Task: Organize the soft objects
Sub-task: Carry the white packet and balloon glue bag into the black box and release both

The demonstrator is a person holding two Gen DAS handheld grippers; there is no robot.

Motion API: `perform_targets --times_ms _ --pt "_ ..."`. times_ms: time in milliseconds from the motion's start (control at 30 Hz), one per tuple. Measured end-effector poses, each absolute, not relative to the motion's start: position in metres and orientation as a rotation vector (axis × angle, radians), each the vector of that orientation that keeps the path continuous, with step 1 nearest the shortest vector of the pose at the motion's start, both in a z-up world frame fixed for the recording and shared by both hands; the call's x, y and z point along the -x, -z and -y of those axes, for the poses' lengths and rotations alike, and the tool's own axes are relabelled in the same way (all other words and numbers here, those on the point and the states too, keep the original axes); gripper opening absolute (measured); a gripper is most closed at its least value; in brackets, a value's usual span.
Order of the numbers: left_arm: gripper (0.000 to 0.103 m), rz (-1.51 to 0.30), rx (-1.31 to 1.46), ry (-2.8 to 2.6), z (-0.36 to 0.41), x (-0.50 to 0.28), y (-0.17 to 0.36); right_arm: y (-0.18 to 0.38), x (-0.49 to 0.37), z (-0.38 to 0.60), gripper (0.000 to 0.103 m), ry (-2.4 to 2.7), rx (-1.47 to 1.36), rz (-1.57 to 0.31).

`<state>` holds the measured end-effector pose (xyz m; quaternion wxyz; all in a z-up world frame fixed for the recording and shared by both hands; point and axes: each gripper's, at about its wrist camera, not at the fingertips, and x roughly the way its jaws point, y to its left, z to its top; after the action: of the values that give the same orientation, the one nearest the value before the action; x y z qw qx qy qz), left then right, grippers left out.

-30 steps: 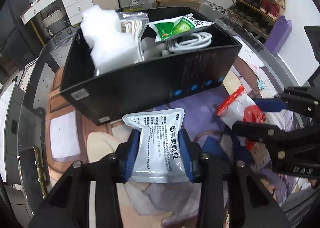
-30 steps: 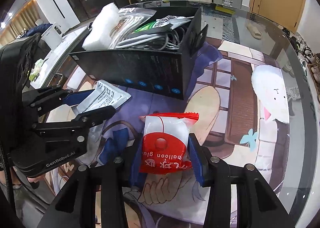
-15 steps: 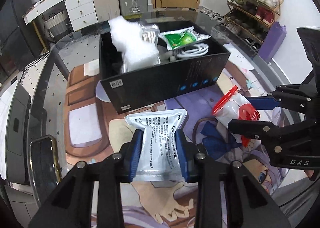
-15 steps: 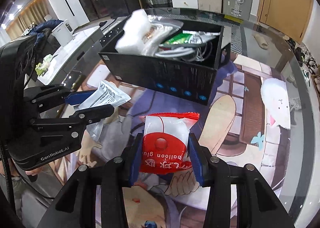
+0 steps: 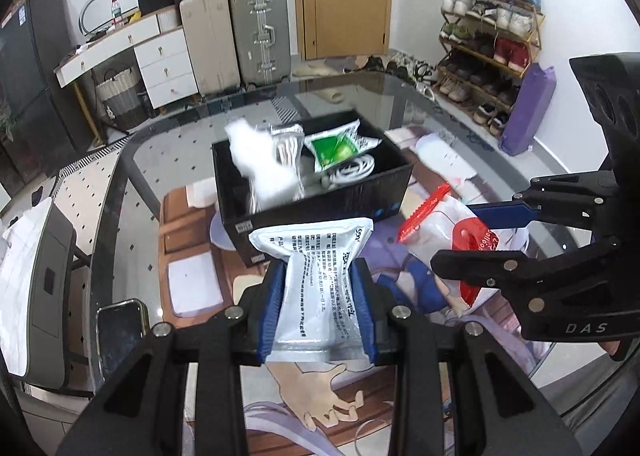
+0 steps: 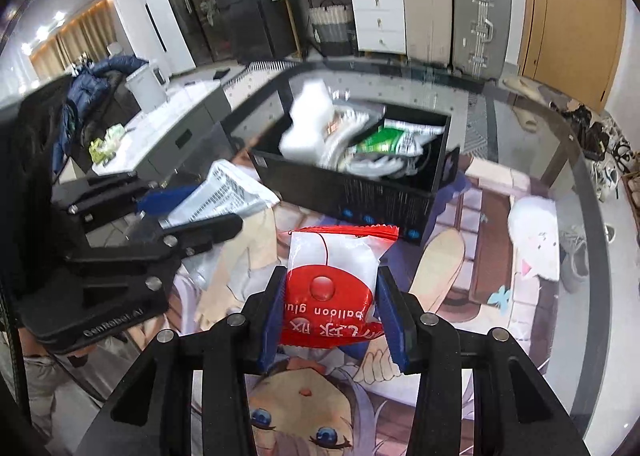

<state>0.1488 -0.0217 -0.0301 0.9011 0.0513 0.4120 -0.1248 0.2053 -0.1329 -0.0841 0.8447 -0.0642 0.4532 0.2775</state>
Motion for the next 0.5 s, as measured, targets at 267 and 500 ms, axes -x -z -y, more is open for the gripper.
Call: perform_targets --times_ms 267,500 --pt "0.032 -0.772 -0.068 0.234 0.017 -0.153 0.007 0.053 -0.201 0.132 0.044 -0.572 0.129 -0.848" --pt "0.032 -0.733 -0.073 0.217 0.017 -0.17 -0.002 0.043 -0.217 0.129 0.044 -0.536 0.125 -0.796"
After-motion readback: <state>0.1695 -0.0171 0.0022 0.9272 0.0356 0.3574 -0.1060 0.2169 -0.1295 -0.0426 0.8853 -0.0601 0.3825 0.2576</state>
